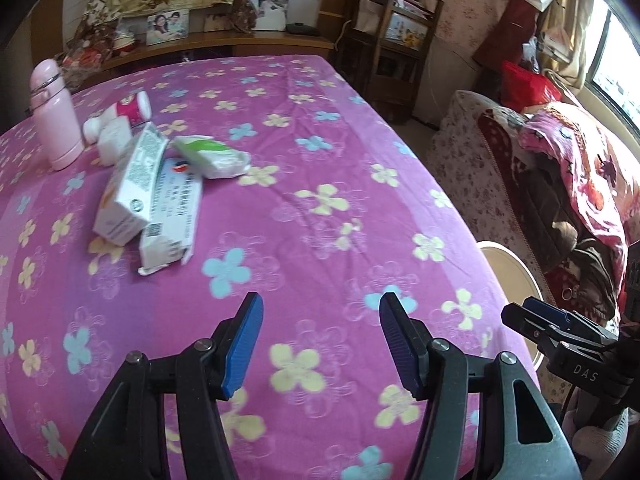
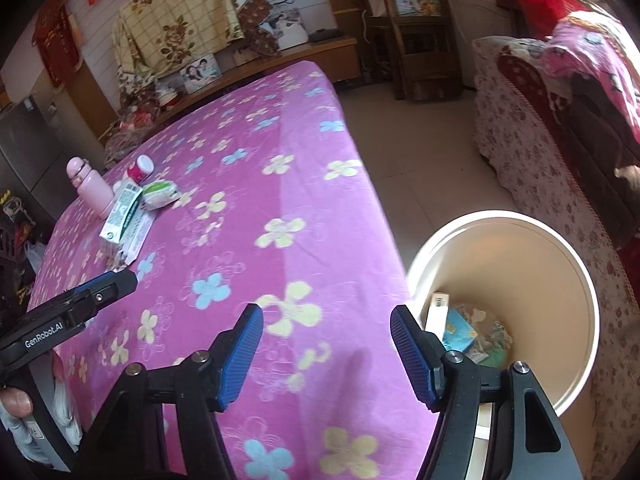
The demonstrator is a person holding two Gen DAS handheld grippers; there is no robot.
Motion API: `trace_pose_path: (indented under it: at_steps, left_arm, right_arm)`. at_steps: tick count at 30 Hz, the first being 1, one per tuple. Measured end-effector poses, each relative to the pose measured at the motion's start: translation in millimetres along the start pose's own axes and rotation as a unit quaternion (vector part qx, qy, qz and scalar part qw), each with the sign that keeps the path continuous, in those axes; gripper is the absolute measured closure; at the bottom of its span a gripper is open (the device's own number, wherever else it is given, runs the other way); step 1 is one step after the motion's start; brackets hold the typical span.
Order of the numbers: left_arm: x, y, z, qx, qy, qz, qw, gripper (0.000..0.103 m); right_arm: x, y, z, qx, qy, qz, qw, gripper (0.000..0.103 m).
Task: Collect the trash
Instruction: 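Move both open tools back over the table toward the remaining trash, then grasp the white milk carton with the left tool while the right tool grasps the white-green tissue pack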
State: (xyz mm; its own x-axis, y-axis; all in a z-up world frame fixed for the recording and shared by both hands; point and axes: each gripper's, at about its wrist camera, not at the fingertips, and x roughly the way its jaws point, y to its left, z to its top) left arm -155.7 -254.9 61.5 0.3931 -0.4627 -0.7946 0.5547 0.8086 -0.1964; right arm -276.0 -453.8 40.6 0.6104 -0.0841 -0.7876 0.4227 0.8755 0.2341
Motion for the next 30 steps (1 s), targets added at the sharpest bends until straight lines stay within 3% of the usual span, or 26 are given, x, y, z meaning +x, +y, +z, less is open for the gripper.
trace_pose_path:
  at_steps: [10, 21, 27, 30]
  left_arm:
    - [-15, 67, -2, -0.051, -0.009, 0.039, 0.9979, 0.042]
    - [-21, 103, -5, -0.069, -0.009, 0.065, 0.9955, 0.042]
    - [-22, 125, 2, -0.082, -0.01, 0.055, 0.995, 0.042]
    - [-19, 139, 11, -0.097, -0.011, 0.041, 0.9944, 0.032]
  right_arm:
    - [19, 51, 3, -0.041, 0.014, 0.023, 0.999, 0.033]
    - [38, 92, 10, -0.066, 0.024, 0.045, 0.997, 0.033]
    - [50, 113, 13, -0.08, 0.034, 0.056, 0.995, 0.033]
    - [55, 120, 16, -0.085, 0.037, 0.061, 0.994, 0.033]
